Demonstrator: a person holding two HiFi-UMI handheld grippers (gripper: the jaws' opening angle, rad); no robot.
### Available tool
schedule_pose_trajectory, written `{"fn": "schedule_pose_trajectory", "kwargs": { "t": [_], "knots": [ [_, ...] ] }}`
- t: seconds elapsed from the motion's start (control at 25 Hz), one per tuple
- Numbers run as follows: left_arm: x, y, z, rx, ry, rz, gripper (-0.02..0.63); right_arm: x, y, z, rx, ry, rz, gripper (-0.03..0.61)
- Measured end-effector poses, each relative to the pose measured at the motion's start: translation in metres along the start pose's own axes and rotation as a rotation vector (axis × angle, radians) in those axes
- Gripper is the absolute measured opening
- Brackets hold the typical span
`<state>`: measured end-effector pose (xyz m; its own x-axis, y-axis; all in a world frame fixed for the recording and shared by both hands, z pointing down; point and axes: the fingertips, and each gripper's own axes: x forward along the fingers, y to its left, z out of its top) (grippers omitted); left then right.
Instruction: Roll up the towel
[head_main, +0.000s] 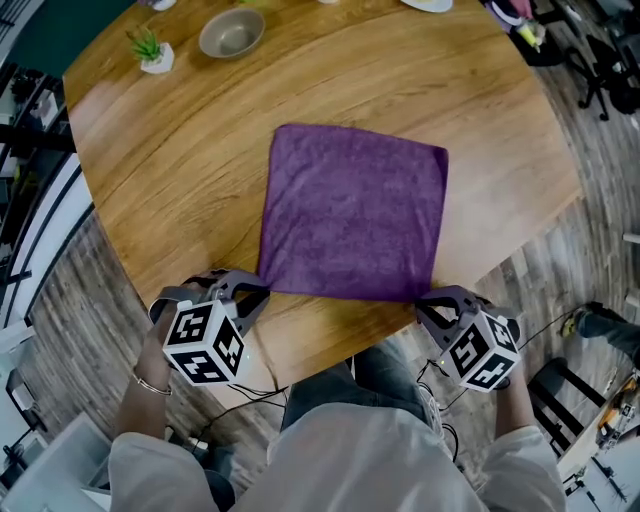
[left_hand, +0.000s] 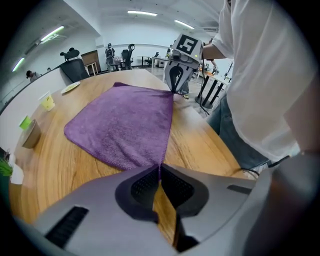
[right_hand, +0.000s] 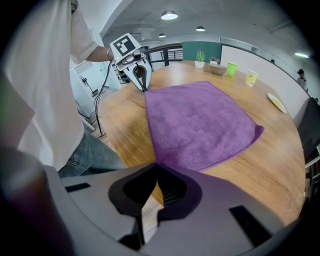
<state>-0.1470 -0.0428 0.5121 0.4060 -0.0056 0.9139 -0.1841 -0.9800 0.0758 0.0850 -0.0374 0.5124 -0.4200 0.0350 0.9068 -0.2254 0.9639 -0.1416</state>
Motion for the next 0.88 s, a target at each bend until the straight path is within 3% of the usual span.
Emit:
{"fn": "schedule_pose_trajectory", "kwargs": {
  "t": [0.28,0.88],
  "knots": [
    [-0.009,0.02,0.009,0.002,0.001,0.031,0.019,-0.019,-0.018,0.01,0.02,-0.033,-0.03,0.011],
    [-0.002,0.075,0.017,-0.102,-0.037,0.117,0.025,-0.01,-0.071,0.014,0.051,-0.058,-0.108,0.015]
  ]
}}
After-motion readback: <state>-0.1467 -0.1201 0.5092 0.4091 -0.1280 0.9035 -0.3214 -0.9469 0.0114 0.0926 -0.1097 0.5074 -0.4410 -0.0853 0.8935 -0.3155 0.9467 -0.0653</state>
